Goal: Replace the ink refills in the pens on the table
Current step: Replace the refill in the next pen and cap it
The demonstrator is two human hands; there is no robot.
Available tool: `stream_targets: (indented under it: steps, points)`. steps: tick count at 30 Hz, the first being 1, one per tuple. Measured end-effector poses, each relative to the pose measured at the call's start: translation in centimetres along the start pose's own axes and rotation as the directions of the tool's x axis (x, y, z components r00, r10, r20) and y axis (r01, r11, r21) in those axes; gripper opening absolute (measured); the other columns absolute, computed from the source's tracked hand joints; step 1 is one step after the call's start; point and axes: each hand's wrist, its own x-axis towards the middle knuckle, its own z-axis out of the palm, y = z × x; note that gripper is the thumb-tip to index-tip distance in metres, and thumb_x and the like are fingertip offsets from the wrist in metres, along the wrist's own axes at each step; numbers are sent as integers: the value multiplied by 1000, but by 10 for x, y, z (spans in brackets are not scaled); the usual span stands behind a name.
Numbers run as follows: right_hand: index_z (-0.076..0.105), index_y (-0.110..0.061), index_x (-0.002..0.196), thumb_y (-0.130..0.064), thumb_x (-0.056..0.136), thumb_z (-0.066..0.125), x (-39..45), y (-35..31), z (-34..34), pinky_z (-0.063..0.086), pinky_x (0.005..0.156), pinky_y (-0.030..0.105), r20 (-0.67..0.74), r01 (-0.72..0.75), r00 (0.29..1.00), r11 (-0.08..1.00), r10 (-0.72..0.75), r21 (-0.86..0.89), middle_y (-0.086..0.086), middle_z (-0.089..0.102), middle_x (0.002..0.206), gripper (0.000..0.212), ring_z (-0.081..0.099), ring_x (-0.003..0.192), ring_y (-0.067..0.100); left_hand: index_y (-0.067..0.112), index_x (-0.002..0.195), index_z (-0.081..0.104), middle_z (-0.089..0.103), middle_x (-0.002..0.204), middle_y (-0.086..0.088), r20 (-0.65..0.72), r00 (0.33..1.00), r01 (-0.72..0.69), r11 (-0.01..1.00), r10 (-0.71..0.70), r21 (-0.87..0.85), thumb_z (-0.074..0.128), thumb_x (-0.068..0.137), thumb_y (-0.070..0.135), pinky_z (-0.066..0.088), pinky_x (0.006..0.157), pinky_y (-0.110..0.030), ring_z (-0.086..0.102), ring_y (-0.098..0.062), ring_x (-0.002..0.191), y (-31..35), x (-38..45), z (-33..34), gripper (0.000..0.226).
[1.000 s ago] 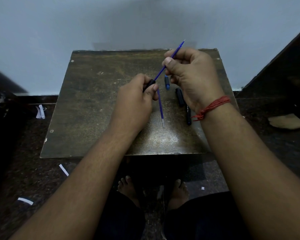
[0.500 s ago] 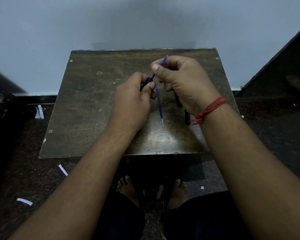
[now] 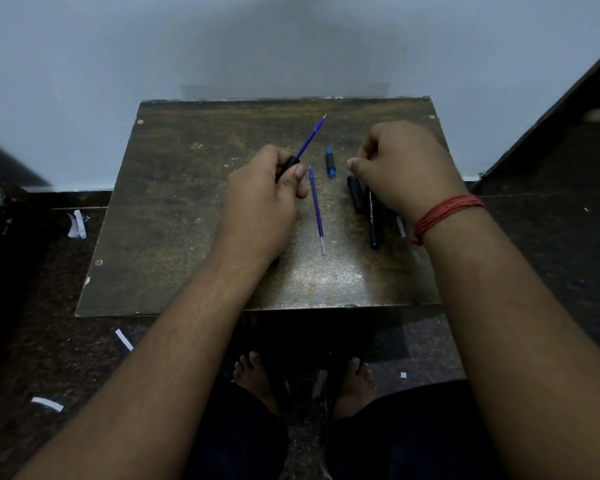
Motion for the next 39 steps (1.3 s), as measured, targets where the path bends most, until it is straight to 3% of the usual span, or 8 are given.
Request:
stream_targets:
  steps: [5, 11, 17, 20, 22, 27, 32, 39]
  points:
    - [64, -16, 105, -44, 93, 60, -2, -20, 18, 43, 95, 41, -156, 88, 982, 992, -102, -91, 6, 60, 114, 30, 49, 116, 30, 13, 97, 64, 68, 73, 10, -11, 1000, -7, 1000, 8, 7, 57, 99, 18, 43, 67, -15, 62, -6, 76, -2, 0, 2, 9]
    - [52, -14, 112, -23, 92, 60, -3, -31, 35, 42, 88, 43, -232, 91, 966, 989, -117, -119, 8, 65, 109, 23, 51, 111, 32, 9, 97, 65, 67, 73, 10, -14, 1000, -9, 1000, 10, 10, 58, 98, 16, 36, 62, -3, 57, 11, 67, -3, 1, 2, 10]
    - [52, -9, 120, -17, 93, 54, 3, -31, 26, 42, 85, 35, -181, -18, 982, 982, 53, 189, 10, 65, 113, 29, 54, 112, 29, 12, 97, 64, 68, 73, 10, -11, 1000, -2, 1000, 3, 19, 57, 98, 17, 37, 61, -4, 58, 9, 67, -3, 1, 2, 9]
    - [60, -10, 126, -11, 93, 49, 12, -29, 15, 38, 77, 19, -172, -70, 969, 863, 179, 500, 5, 64, 120, 34, 58, 103, 15, 12, 97, 64, 68, 73, 10, -12, 1000, 8, 1000, -8, 12, 57, 99, 17, 36, 60, -4, 56, 11, 66, -2, 1, 2, 9]
    - [69, -12, 117, -7, 91, 53, 14, -27, 9, 41, 70, 15, -124, -57, 969, 688, 211, 723, -3, 69, 100, 31, 61, 87, 6, 13, 97, 64, 68, 74, 10, -5, 1000, 9, 1000, -9, 25, 57, 99, 19, 36, 60, -4, 56, 9, 67, -1, 1, 2, 9]
    - [68, -19, 84, -9, 83, 63, 9, -26, 9, 37, 55, 25, 88, -138, 975, 241, 206, 961, -3, 68, 74, 11, 54, 70, 11, 14, 98, 64, 68, 75, 9, -4, 1000, 12, 999, -12, 35, 57, 99, 20, 39, 61, -8, 61, -2, 74, -1, 1, 1, 9]
    - [60, -17, 82, -8, 87, 63, 7, -25, 8, 37, 54, 24, 121, -144, 969, 95, 213, 985, -1, 70, 74, 11, 55, 71, 13, 15, 99, 64, 68, 75, 9, -1, 1000, 19, 1000, -19, 23, 57, 99, 20, 41, 62, -12, 62, -6, 78, -1, 0, 0, 9]
    - [62, -18, 83, -10, 86, 65, 6, -26, 8, 38, 56, 25, 91, -116, 973, 111, 213, 987, -1, 72, 77, 9, 57, 74, 13, 15, 96, 64, 68, 75, 9, 6, 1000, 12, 1000, -12, 21, 57, 99, 19, 40, 61, -9, 61, -5, 79, 1, -1, 0, 9]
